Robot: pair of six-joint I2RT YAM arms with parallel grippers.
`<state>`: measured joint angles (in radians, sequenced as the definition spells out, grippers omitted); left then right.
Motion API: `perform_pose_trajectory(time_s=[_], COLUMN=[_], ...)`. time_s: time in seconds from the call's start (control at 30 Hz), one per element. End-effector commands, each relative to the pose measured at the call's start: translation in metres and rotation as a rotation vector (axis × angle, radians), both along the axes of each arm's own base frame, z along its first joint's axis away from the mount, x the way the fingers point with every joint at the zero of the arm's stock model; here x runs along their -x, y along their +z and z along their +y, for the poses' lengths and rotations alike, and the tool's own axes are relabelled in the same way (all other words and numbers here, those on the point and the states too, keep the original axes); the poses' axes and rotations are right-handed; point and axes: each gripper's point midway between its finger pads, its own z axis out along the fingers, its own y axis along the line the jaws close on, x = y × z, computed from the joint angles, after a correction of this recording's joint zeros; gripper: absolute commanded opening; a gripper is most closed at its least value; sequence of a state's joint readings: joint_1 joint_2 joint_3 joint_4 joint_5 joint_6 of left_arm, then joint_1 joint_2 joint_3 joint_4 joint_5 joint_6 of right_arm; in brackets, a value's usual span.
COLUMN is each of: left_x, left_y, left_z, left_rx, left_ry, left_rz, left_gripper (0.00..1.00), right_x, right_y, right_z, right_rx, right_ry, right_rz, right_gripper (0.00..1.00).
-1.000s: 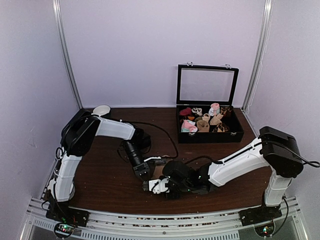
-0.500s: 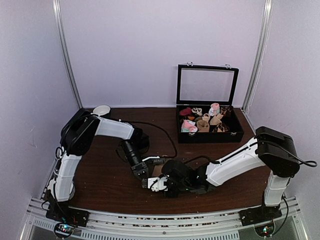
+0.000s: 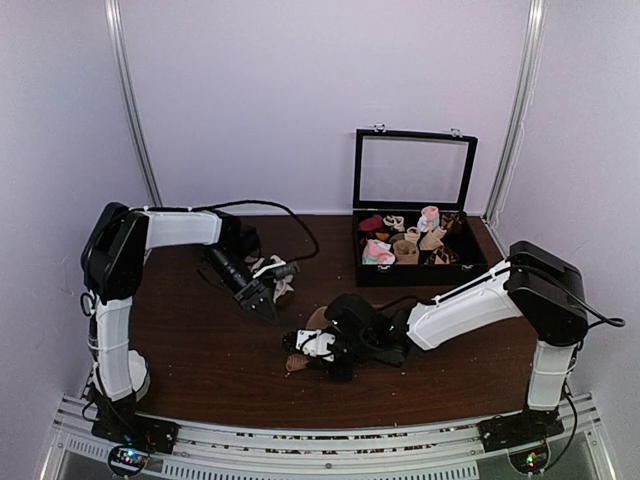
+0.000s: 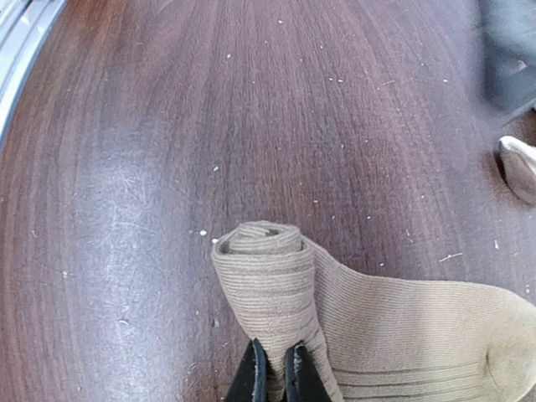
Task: Roll the socks
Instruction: Roll the sock at the center of the board.
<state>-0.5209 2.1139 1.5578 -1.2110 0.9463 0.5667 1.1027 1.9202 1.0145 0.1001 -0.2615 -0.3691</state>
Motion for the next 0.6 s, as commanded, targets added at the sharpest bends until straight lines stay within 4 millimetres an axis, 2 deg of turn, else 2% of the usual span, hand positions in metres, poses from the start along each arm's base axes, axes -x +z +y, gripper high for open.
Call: perform_pose_trajectory(time_s=[0.0,0.1,0.17,0.33,0.47,0.57], left_x=[-0.035,-0.066,-0.077,-0.078,-0.083,-0.076], left_y=[0.026,0.015,0.006,-0.021,-0.042,-0.057], left_z=[-0.017,-0.032,-0.047,-0.08,-0.089,-0.091], left_rx=[0.073,0.033,0.009,-0.037,-0.08,-0.107], left_ry=[0.059,0.138,0.145,0.104,0.097,0.057], left_rz=[-0.174,-0.285,-0.337,-0.425,-0.471,-0.49], left_gripper=[0.34,0.34,0.33,0.32,0.32,0.33], right_x=[0.034,0.036,0.037,0.036,0.036,0.036], right_y=[-0.054,-0.058,-0.059,-0.059,-0.06,-0.061], right_z=[-0.044,-0.044,-0.044,-0.046,-0.049,-0.051], right_rx=[0.197,0.199,0.205,0.225,0.244,0.254], right_ry=[0.013,0.014,0.018,0.019,0.017,0.011], right_rz=[0.198,0.217,0.222,0.219,0.214,0.219], right_gripper=[0.0,0.0,0.0,0.0,0.0,0.0])
